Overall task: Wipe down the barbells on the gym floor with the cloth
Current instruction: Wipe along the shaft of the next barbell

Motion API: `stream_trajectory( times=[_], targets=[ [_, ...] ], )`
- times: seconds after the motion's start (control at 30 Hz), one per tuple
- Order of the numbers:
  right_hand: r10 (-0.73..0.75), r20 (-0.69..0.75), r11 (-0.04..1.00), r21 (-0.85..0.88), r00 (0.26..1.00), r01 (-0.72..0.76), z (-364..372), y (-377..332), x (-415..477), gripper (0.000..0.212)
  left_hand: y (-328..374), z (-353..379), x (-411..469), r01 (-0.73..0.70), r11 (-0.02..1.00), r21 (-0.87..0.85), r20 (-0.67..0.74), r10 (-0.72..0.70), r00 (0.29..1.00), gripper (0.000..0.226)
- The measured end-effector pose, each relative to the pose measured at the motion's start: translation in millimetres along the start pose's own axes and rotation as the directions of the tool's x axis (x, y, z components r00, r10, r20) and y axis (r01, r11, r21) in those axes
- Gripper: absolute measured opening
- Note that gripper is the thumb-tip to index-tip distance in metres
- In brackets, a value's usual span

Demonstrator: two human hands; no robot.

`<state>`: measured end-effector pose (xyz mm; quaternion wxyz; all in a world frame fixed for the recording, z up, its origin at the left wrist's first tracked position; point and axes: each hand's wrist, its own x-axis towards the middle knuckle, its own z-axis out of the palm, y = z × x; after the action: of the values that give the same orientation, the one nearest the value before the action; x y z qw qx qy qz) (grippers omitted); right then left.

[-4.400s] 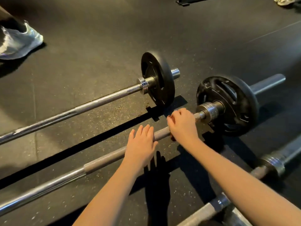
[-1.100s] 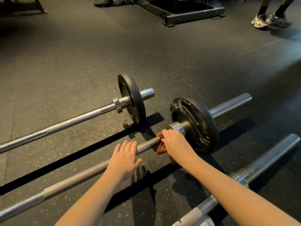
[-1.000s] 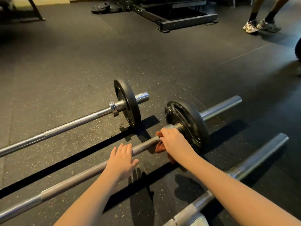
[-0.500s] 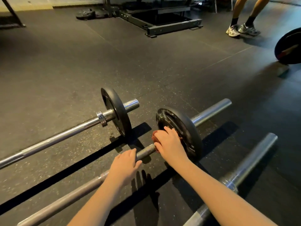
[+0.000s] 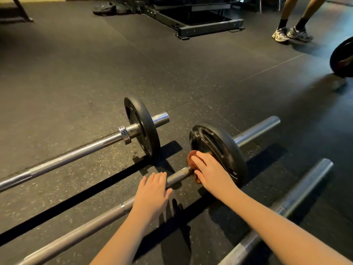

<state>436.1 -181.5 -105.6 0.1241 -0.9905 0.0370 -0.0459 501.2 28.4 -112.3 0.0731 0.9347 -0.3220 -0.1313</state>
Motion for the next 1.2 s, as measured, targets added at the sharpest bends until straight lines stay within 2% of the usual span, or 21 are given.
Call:
stream_trajectory(
  times=[0.07, 0.13, 0.23, 0.33, 0.47, 0.6, 0.7, 0.87, 1.0, 1.1, 1.2],
  targets=[
    [-0.053, 0.002, 0.994, -0.1, 0.999, 0.053, -4.4, -8.2, 23.9, 0.037, -0.7, -1.6, 1.0, 0.001, 1.0, -0.002, 0.002, -0.001, 1.0, 0.056],
    [-0.013, 0.054, 0.986, -0.168, 0.998, 0.022, -7.4, -18.1, 46.3, 0.031, -1.6, -2.9, 1.4, 0.007, 1.0, -0.004, 0.012, -0.007, 1.0, 0.058],
    [0.08, 0.045, 0.984, -0.163, 0.996, -0.071, -6.1, -25.6, 46.6, 0.029, -4.3, -3.9, 1.1, 0.017, 1.0, -0.007, 0.036, -0.017, 0.999, 0.059],
    [0.029, 0.063, 0.981, -0.193, 0.998, -0.016, -6.8, -28.4, 17.9, 0.036, -2.0, -1.9, -1.6, 0.028, 1.0, -0.001, 0.03, -0.027, 0.999, 0.058],
    [0.033, 0.082, 0.986, -0.166, 0.996, -0.019, -21.9, -20.1, 1.8, 0.033, -0.3, 0.0, -2.4, 0.041, 0.999, -0.007, 0.017, -0.041, 0.999, 0.06],
    [0.094, 0.153, 0.995, -0.061, 0.984, -0.085, -47.5, -17.5, -14.3, 0.027, 0.7, -3.4, -1.4, 0.082, 0.996, 0.027, 0.081, -0.084, 0.993, 0.064],
    [0.025, 0.221, 0.998, -0.058, 0.975, -0.013, -69.8, -18.6, -19.8, 0.027, 3.2, -9.7, -2.1, 0.101, 0.993, 0.055, 0.166, -0.109, 0.98, 0.067],
    [-0.049, 0.246, 0.996, -0.06, 0.968, 0.066, -102.3, -23.5, -15.8, 0.025, 14.6, -27.7, -7.9, 0.087, 0.984, 0.158, 0.253, -0.125, 0.959, 0.069],
    [-0.022, 0.242, 0.999, -0.038, 0.97, 0.032, -111.8, -25.9, -6.4, 0.025, 28.3, -55.2, -13.9, 0.031, 0.969, 0.247, 0.298, -0.106, 0.949, 0.056],
    [-0.001, 0.251, 0.999, -0.045, 0.968, 0.013, -109.8, -26.2, -11.3, 0.023, 35.5, -74.8, -20.8, -0.036, 0.947, 0.319, 0.365, -0.088, 0.927, 0.054],
    [0.01, 0.246, 1.0, -0.024, 0.969, -0.004, -112.8, -27.9, -20.6, 0.022, 34.2, -88.8, -24.2, -0.036, 0.952, 0.303, 0.335, -0.071, 0.94, 0.054]
  ],
)
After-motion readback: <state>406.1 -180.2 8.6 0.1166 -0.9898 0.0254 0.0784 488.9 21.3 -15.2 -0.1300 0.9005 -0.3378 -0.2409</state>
